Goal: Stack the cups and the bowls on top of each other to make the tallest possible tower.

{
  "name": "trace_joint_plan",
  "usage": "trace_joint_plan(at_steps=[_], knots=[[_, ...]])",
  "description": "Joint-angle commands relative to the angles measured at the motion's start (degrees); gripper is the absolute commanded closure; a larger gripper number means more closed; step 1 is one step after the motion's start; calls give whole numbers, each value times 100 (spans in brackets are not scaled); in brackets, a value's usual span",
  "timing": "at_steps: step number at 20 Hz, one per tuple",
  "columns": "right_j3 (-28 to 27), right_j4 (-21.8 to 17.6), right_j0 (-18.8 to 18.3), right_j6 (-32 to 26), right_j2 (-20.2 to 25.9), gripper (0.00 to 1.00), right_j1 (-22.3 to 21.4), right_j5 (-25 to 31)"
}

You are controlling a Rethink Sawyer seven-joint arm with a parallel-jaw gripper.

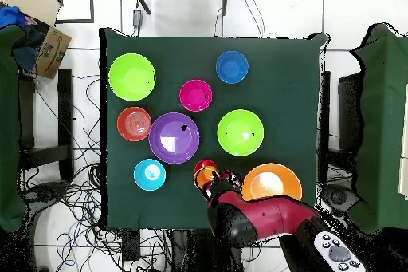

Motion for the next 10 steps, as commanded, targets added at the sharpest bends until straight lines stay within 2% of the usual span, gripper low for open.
trace_joint_plan(at_steps=[1,10], knots=[[-328,-393,62,310,-13,100,248,423],[-206,-227,-123,327,281,100,274,600]])
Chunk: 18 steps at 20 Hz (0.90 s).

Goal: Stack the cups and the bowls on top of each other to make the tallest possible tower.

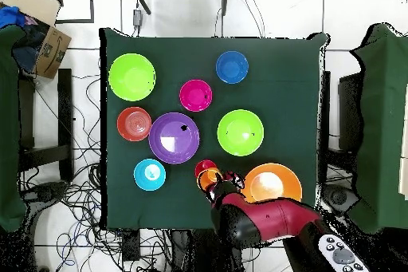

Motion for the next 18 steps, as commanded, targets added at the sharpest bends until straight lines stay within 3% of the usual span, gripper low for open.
trace_joint_plan(at_steps=[1,18], knots=[[-179,-166,-44,343,352,100,250,597],[-96,76,-1,493,467,100,234,714]])
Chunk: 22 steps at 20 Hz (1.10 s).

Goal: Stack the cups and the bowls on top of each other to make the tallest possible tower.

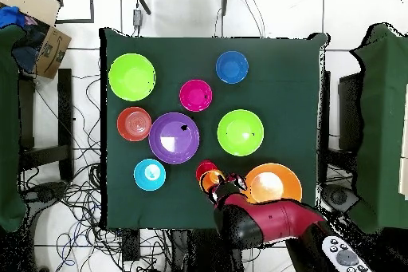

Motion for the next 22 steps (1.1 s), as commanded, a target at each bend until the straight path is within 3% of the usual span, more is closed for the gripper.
trace_joint_plan(at_steps=[1,22], knots=[[-92,90,92,493,475,100,220,605],[-14,150,80,520,521,100,163,637]])
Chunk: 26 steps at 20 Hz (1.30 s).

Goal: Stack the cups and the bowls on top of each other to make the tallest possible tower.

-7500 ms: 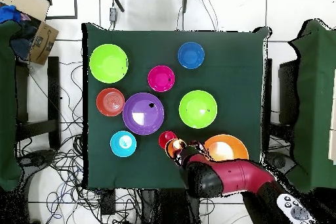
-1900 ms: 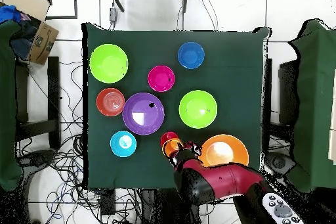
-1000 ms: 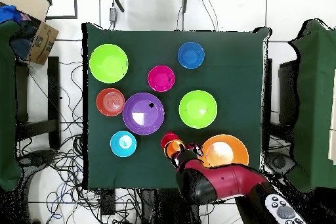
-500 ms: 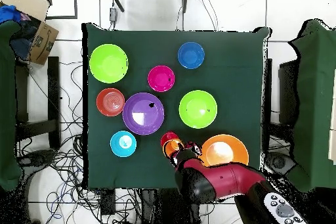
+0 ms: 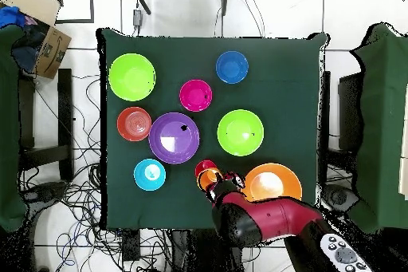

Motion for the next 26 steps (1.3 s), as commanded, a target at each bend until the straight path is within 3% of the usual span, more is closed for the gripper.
trace_joint_plan(at_steps=[1,26], knots=[[-16,113,82,523,410,100,171,632],[58,385,193,628,412,100,179,710]])
